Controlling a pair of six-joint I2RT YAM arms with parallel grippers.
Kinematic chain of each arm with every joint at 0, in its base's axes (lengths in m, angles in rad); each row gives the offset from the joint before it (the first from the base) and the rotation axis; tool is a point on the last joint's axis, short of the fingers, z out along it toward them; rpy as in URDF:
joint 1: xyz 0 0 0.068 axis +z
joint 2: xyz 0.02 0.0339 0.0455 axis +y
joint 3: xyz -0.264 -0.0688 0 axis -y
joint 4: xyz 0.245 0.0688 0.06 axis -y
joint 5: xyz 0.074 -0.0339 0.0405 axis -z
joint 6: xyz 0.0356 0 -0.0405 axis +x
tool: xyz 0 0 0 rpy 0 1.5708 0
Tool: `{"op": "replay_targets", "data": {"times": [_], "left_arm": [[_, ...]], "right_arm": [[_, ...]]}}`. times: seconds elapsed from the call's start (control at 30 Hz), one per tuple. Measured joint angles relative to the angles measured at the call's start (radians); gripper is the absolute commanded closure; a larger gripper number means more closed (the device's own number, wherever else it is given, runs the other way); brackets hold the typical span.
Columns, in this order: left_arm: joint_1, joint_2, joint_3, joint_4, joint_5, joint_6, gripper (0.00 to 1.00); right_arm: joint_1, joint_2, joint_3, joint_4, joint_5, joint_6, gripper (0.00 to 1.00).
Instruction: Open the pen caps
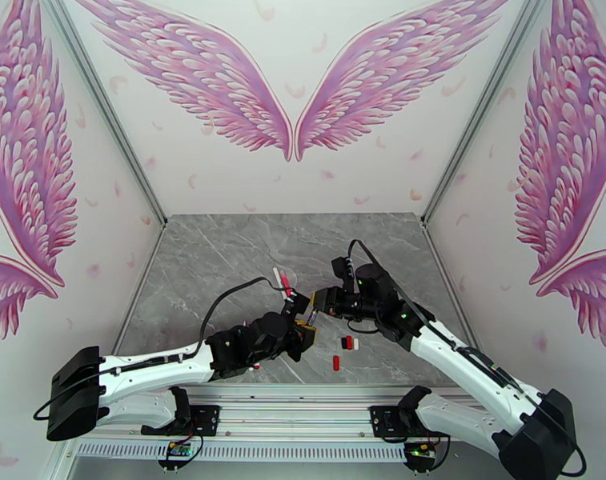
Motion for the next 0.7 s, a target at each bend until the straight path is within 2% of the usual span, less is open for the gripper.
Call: {"op": "replay_targets", "data": {"times": [0.1,0.27,0.4,0.47,0.57,0.7], "left_arm": [[0.017,0.000,-0.022,0.044,0.043,-0.009,1.00],[0.076,-0.011,-0.085,0.158,0.192,-0.048,1.00],[0.096,-0.067,-0.164,0.158,0.352,-0.072,1.00],[0.117,-0.091,-0.178,0.158,0.399,-0.081,1.00],[0.148,-0.139,-0.185,0.153,0.421,-0.089,1.00],[0.160,-0.219,-0.187,0.118,0.381,-0.089,1.00]], "right_arm": [[-0.006,0.000,0.000,0.001,-0.011,-0.002,0.89],[-0.039,-0.003,-0.030,0.060,-0.069,-0.023,0.90],[-0.140,-0.016,-0.037,0.181,-0.013,-0.043,0.90],[-0.150,-0.031,-0.040,0.216,-0.006,-0.050,0.90],[-0.150,-0.048,-0.039,0.235,0.003,-0.068,0.90],[-0.150,-0.048,-0.019,0.156,0.045,-0.109,0.89]]}}
